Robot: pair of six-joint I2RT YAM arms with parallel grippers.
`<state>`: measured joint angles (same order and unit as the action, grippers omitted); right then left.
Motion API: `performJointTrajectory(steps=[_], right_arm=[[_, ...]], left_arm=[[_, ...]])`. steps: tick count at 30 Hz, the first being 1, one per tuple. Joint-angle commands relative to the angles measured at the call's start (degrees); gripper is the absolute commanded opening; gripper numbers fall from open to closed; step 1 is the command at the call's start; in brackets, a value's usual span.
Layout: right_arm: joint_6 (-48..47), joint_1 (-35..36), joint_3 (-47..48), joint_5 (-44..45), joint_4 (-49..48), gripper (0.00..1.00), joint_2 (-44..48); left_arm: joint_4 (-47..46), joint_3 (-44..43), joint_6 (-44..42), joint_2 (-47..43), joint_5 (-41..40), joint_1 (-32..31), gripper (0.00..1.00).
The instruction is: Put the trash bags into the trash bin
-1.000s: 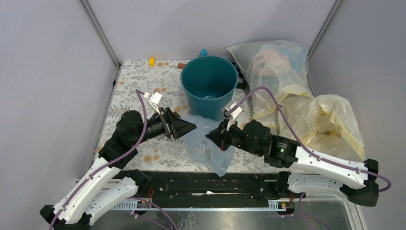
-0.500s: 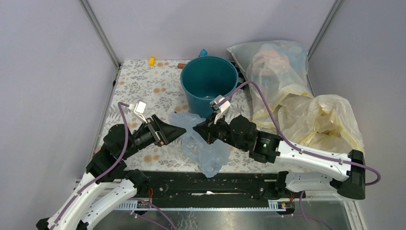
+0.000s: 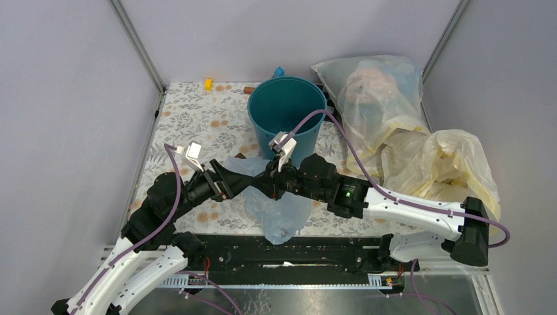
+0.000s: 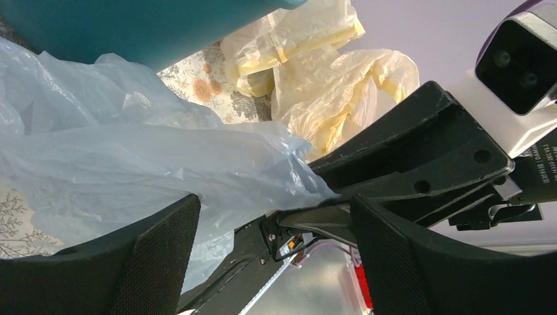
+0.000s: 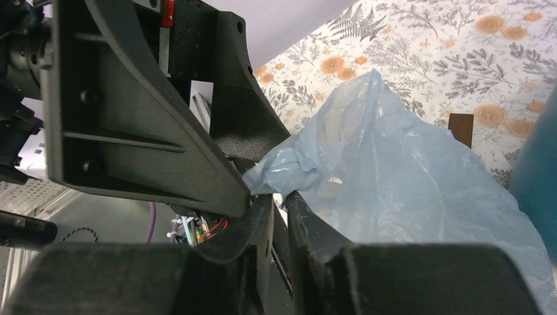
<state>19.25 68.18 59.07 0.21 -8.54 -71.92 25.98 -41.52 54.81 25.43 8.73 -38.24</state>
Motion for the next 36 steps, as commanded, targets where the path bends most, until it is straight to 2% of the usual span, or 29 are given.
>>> performJointTrajectory(steps=[1,9,14,17,18,19,20,24,28,30,33,36], right_arm=[[-1.0,0.0,3.5,-7.6,-1.6,0.37,-1.7],[-1.1,0.1,-0.9,-6.7,0.4,0.74,2.3],[0.0,0.0,-5.3,-4.8,0.5,0.82,7.3],[2.1,0.0,-7.2,1.9,3.5,0.84,9.2],[2.9,0.1,-7.4,4.6,5.1,0.88,9.4],[3.6,0.0,-7.5,7.0,7.5,0.97,9.4],[4.2,0.0,-7.4,9.6,11.0,0.99,9.2],[5.9,0.1,-7.5,15.2,20.3,1.00,8.8],[6.9,2.2,-7.5,15.4,24.0,1.00,8.5],[7.0,5.7,-6.7,18.6,25.2,1.00,8.2],[6.9,14.5,-4.1,29.8,27.5,1.00,6.2],[8.4,21.9,0.2,37.4,30.8,1.00,1.2]], left_arm=[[-5.0,3.7,6.6,-1.9,-3.9,0.0,0.86],[-0.5,4.7,7.6,-4.8,-10.4,0.0,0.85],[5.6,5.8,10.4,-7.0,-14.1,0.1,0.85],[10.4,6.0,13.3,-8.8,-17.9,0.0,0.86],[11.6,6.0,14.0,-9.5,-19.0,0.0,0.86],[12.3,6.1,14.2,-10.5,-19.9,0.0,0.86],[12.7,6.1,14.2,-11.2,-20.4,0.0,0.86],[14.6,5.3,13.3,-12.7,-22.3,0.0,0.86],[16.3,4.5,11.6,-12.4,-22.5,0.0,0.86],[16.3,4.6,11.3,-12.1,-22.1,0.0,0.86],[15.8,4.6,10.9,-11.5,-21.1,0.0,0.86],[15.5,4.1,10.3,-10.8,-20.4,0.0,0.86]])
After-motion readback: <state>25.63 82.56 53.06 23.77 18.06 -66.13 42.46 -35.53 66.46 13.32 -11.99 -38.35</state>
